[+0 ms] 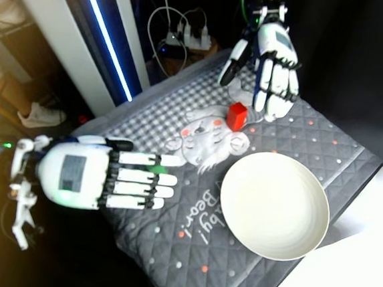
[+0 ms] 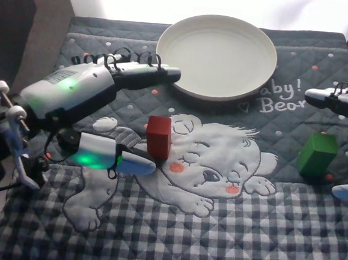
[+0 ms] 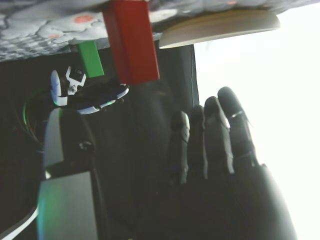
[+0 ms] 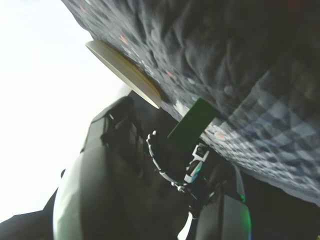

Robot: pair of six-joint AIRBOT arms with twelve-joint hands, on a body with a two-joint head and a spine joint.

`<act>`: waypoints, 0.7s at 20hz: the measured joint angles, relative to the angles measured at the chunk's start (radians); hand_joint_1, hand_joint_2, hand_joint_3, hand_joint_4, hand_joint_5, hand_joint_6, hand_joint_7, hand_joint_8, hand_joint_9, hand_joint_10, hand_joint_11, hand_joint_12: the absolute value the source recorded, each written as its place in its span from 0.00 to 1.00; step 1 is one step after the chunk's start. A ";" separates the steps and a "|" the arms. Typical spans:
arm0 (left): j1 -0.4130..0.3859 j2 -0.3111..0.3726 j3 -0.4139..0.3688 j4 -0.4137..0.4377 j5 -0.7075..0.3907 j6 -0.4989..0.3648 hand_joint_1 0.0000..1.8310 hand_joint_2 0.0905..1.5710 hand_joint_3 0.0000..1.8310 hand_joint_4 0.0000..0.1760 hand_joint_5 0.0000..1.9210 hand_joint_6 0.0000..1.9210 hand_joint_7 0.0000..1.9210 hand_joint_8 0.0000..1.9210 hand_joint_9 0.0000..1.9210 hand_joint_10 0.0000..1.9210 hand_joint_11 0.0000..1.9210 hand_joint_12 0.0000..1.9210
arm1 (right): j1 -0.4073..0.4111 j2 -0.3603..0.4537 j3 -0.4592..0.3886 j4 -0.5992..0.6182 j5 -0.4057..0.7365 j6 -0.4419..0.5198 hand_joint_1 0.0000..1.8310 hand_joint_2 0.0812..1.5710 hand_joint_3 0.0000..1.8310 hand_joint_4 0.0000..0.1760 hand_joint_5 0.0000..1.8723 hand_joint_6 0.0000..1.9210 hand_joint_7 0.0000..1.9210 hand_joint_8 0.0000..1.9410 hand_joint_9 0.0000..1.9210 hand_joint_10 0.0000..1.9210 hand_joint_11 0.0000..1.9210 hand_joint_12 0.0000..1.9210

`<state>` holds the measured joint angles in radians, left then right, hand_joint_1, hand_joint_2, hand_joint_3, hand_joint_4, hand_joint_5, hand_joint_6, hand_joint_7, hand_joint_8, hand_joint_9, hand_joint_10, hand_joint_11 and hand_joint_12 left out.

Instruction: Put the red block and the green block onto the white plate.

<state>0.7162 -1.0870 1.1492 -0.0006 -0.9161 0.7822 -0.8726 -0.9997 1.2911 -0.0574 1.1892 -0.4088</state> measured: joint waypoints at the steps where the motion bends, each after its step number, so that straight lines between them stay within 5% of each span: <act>1: -0.002 -0.008 0.010 -0.003 0.005 0.000 0.56 0.51 0.00 0.00 0.22 0.00 0.18 0.00 0.18 0.00 0.03 0.42 | 0.000 -0.003 0.004 0.001 0.002 0.000 0.41 0.58 0.00 0.45 0.09 0.00 0.14 0.00 0.15 0.00 0.00 0.46; 3: -0.010 -0.023 0.023 -0.006 0.009 0.000 0.57 0.51 0.00 0.00 0.23 0.00 0.21 0.01 0.20 0.01 0.05 0.41 | 0.000 -0.008 0.006 0.013 0.002 0.000 0.41 0.57 0.00 0.56 0.10 0.00 0.16 0.00 0.18 0.00 0.00 0.52; 7: -0.020 -0.043 0.040 -0.009 0.005 -0.005 0.59 0.52 0.00 0.00 0.29 0.00 0.32 0.00 0.30 0.01 0.10 0.41 | 0.001 -0.029 0.018 0.033 0.001 0.000 0.43 0.58 0.00 0.66 0.11 0.00 0.14 0.00 0.13 0.00 0.00 0.39; 10: -0.024 -0.051 0.048 -0.010 0.000 -0.005 0.61 0.52 0.00 0.00 0.32 0.01 0.34 0.01 0.32 0.01 0.11 0.40 | 0.001 -0.038 0.020 0.047 0.002 0.000 0.44 0.61 0.00 0.31 0.19 0.01 0.21 0.00 0.19 0.01 0.00 0.47; 14: -0.025 -0.060 0.054 -0.025 -0.005 -0.005 0.64 0.53 0.00 0.00 0.34 0.00 0.38 0.00 0.35 0.01 0.09 0.53 | 0.001 -0.047 0.021 0.060 0.002 0.000 0.39 0.61 0.00 0.40 0.24 0.01 0.24 0.00 0.21 0.00 0.00 0.47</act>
<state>0.6910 -1.1473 1.2034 -0.0257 -0.9215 0.7769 -0.8719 -1.0470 1.3121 0.0029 1.1908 -0.4088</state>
